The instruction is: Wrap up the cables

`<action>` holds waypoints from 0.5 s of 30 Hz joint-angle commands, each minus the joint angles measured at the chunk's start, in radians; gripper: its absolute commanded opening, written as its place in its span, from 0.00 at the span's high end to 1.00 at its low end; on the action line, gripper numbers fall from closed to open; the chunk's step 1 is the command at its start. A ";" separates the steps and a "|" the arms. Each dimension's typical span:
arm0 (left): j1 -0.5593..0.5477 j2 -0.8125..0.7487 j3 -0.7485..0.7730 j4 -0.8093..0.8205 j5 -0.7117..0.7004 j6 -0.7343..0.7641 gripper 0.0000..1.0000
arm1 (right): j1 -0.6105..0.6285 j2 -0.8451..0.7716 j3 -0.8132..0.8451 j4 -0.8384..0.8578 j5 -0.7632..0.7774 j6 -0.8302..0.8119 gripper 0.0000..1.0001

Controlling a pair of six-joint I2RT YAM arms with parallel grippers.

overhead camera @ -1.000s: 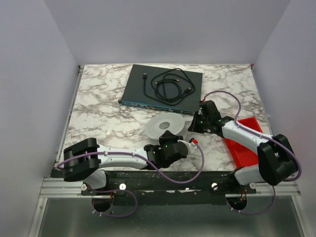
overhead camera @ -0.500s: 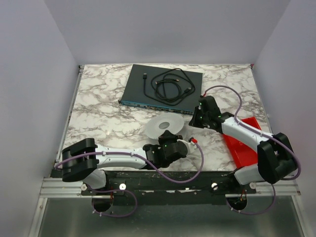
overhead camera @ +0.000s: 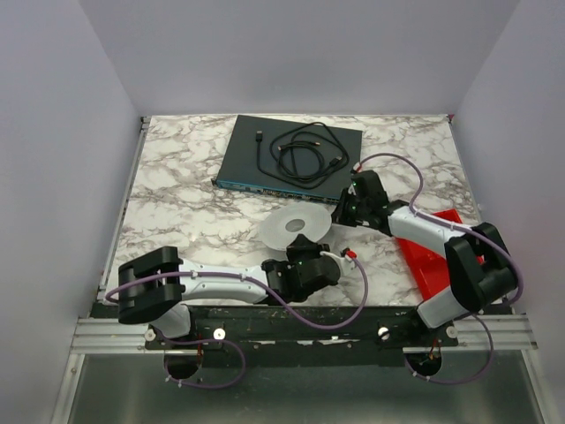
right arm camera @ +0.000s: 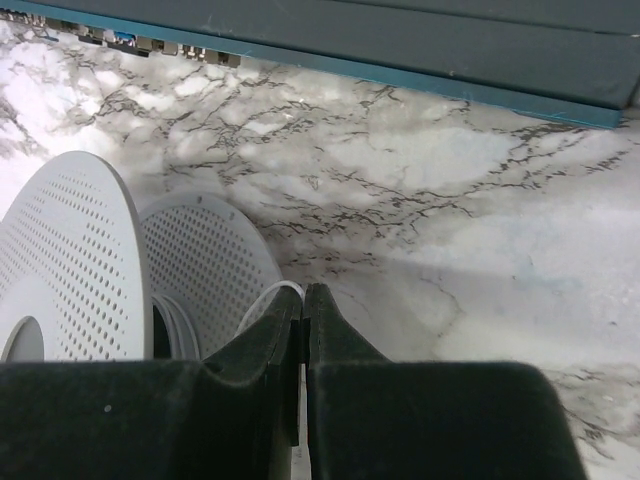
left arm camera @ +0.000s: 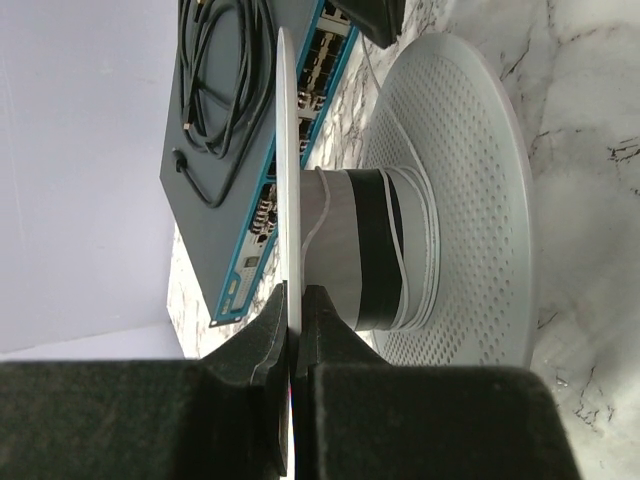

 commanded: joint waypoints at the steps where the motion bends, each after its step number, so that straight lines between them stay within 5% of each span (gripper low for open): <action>1: -0.009 0.060 -0.006 -0.046 0.077 -0.106 1.00 | -0.006 0.034 -0.050 0.149 -0.083 0.039 0.97; 15: -0.029 0.152 0.042 -0.130 0.115 -0.244 1.00 | -0.007 0.118 -0.222 0.448 -0.193 0.223 0.99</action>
